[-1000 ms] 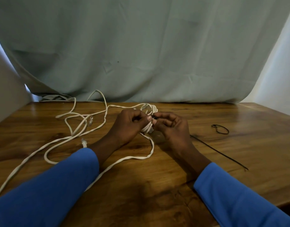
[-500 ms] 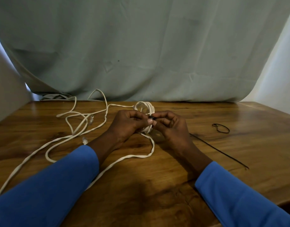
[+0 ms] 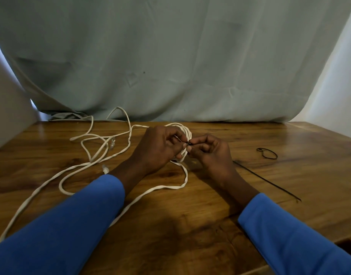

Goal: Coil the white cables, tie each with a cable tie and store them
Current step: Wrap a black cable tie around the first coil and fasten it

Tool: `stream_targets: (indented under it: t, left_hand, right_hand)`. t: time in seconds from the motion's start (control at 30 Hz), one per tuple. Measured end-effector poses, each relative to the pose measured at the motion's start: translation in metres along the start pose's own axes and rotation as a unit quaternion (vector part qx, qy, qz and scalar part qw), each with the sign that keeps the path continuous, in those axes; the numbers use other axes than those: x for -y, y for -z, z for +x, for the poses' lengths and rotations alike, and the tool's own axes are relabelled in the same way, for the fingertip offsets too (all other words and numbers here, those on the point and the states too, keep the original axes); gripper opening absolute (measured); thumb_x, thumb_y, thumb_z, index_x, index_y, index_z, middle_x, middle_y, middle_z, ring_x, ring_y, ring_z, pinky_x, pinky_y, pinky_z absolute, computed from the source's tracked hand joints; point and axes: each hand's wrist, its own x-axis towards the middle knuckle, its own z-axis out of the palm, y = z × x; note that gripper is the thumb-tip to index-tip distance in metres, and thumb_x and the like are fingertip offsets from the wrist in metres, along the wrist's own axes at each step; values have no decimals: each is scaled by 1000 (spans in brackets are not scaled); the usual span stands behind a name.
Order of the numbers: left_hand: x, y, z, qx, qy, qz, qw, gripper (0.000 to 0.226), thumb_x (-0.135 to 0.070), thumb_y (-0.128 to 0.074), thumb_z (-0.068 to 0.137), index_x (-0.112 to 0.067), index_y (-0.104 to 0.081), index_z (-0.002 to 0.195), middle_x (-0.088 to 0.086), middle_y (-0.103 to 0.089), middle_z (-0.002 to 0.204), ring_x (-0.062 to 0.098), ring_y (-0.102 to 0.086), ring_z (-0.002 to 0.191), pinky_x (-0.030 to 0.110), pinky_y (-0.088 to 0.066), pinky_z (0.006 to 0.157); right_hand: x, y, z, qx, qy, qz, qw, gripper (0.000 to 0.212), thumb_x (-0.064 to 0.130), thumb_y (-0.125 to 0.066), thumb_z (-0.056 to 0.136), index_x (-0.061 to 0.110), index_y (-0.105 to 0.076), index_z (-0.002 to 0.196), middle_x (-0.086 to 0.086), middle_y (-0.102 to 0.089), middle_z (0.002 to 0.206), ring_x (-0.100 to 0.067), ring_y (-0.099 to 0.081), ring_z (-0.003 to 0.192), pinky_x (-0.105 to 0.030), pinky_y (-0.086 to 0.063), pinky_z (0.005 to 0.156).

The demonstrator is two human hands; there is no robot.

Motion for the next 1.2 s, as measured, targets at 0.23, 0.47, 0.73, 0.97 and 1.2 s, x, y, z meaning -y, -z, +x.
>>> stream_targets:
  t: [0.23,0.47,0.73,0.97,1.2]
  left_hand:
    - [4,0,5,30,43,-58,997,15,1,-77,89,-13,-74,94,9,-78,76,21,-79,70,30,-62,65]
    - [6,-14,6,-13,56,-54,997,16,-7,-82,85,-19,-76,94,2,-79,76,18,-79,70,45,-66,74]
    - [-4,-10,2,-27,73,-101,992,18,-4,-75,92,-14,-71,105,6,-78,75,22,-78,67,39,-65,68]
    - [-11,-8,1,-42,79,-83,993,8,-6,-70,96,-12,-74,99,7,-78,74,22,-77,60,33,-63,57]
    - [-11,4,4,21,95,-77,992,3,-10,-75,94,-12,-73,92,11,-77,73,29,-77,61,43,-64,64]
  right_hand:
    - [-5,-6,-1,-50,5,-61,997,17,2,-78,88,11,-74,101,-4,-80,95,-19,-78,91,-46,-64,86]
    - [-3,-8,-5,-99,-7,-43,994,16,1,-76,89,12,-73,100,-5,-80,93,-18,-79,86,-48,-64,83]
    - [1,-9,-7,-76,52,-95,991,15,3,-73,92,15,-73,100,6,-76,95,-7,-74,92,-31,-63,80]
    - [1,-10,-9,-70,93,-134,984,16,5,-71,93,15,-72,106,7,-76,98,-6,-74,93,-31,-63,79]
    - [6,-13,-13,-55,143,-187,970,15,6,-70,95,16,-71,107,12,-74,97,-1,-71,92,-17,-58,77]
